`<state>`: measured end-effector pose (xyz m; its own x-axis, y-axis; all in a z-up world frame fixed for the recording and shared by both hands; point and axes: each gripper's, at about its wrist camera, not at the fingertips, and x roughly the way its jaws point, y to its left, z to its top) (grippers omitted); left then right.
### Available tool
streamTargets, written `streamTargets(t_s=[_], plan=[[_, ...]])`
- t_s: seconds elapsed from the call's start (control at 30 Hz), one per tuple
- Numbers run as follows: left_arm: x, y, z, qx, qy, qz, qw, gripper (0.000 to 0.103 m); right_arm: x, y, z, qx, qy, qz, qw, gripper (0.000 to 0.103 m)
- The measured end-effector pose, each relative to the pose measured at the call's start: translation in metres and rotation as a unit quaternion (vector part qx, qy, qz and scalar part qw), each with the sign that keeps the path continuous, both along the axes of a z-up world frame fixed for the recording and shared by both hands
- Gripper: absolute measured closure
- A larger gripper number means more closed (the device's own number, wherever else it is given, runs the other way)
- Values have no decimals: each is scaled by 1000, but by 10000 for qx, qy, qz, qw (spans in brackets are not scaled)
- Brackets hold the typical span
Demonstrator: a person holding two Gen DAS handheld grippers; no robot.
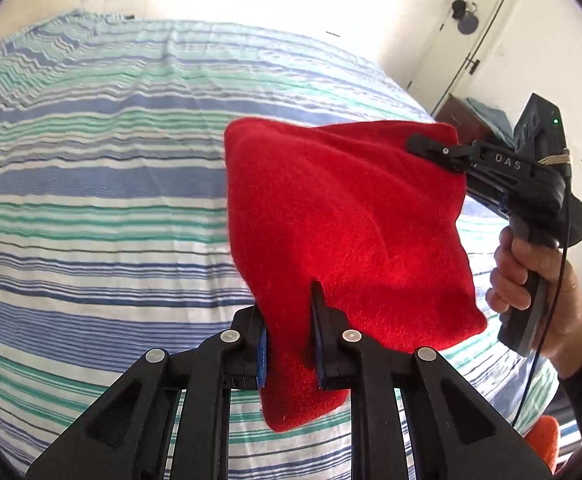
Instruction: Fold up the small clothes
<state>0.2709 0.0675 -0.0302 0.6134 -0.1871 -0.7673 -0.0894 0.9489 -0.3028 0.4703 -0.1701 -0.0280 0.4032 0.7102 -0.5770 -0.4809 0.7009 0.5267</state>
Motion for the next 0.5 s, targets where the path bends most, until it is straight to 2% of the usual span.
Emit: streamTargets(t_s=[0.07, 0.13, 0.17, 0.2, 0.23, 0.27, 0.3, 0.33, 0.37, 0.4, 0.5], plan=[[6, 0, -7, 2, 72, 72, 9999, 83, 0, 10, 4, -57, -34, 83, 9999, 91], [10, -2, -28, 174, 383, 161, 9990, 63, 4, 16, -5, -309, 31, 47, 9995, 89], [9, -3, -44, 536, 689, 299, 9957, 48, 7, 19, -14, -577, 105, -54, 9983, 82], [10, -2, -50, 787, 889, 362, 9923, 47, 9, 21, -24, -1056, 143, -280, 9939, 61], [0, -4, -57, 1001, 1033, 349, 9890, 47, 8, 19, -30, -1402, 125, -486, 9889, 46], [-10, -5, -58, 1077, 1033, 326, 9883, 44, 4, 14, -33, -1650, 60, -666, 9840, 14], [-27, -5, -57, 1152, 970, 335, 9880, 36, -4, 7, -33, -1821, -55, -808, 9799, 9], [-44, -8, -53, 1285, 897, 390, 9869, 30, -14, 1, -32, -1934, -117, -860, 9773, 9], [-62, -11, -48, 1460, 776, 482, 9851, 18, -24, -5, -30, -1998, -137, -835, 9762, 9], [-75, -12, -46, 1628, 651, 596, 9827, 10, -39, -10, -27, -2082, -167, -776, 9749, 8], [-121, -24, -35, 2064, 295, 933, 9736, 7, -91, -23, -22, -2375, -334, -576, 9691, 5]])
